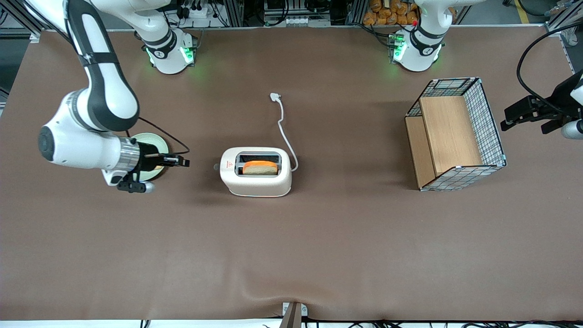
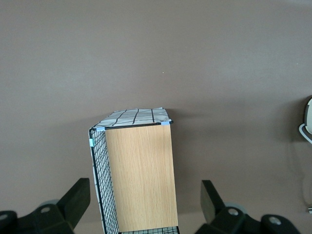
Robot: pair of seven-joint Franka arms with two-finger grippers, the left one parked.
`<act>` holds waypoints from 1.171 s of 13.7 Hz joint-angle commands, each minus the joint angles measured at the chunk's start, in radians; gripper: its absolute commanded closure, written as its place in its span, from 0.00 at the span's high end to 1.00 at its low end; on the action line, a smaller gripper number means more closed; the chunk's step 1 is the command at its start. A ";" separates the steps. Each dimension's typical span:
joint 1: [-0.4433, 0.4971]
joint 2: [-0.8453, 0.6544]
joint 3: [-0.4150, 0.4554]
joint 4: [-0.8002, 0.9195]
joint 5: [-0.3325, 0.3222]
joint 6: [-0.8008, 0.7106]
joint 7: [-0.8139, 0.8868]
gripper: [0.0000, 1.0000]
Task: Press toaster button with right arm
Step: 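Move the right gripper past the green plate to the toaster's lever, then push the toaster lever down with the right gripper fingertips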
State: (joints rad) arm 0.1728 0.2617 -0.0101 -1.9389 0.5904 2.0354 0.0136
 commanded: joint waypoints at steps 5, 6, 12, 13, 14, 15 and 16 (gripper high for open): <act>0.054 0.027 -0.005 -0.063 0.098 0.101 -0.047 0.00; 0.054 0.034 -0.005 -0.066 0.123 0.100 -0.061 0.00; 0.062 0.060 -0.005 -0.071 0.167 0.114 -0.093 0.00; 0.068 0.063 -0.005 -0.071 0.169 0.118 -0.093 0.00; 0.076 0.067 -0.004 -0.069 0.169 0.123 -0.093 0.00; 0.082 0.067 -0.004 -0.068 0.169 0.124 -0.093 0.00; 0.082 0.067 -0.004 -0.066 0.169 0.123 -0.093 0.00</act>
State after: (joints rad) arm 0.2378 0.3276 -0.0098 -1.9979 0.7251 2.1318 -0.0482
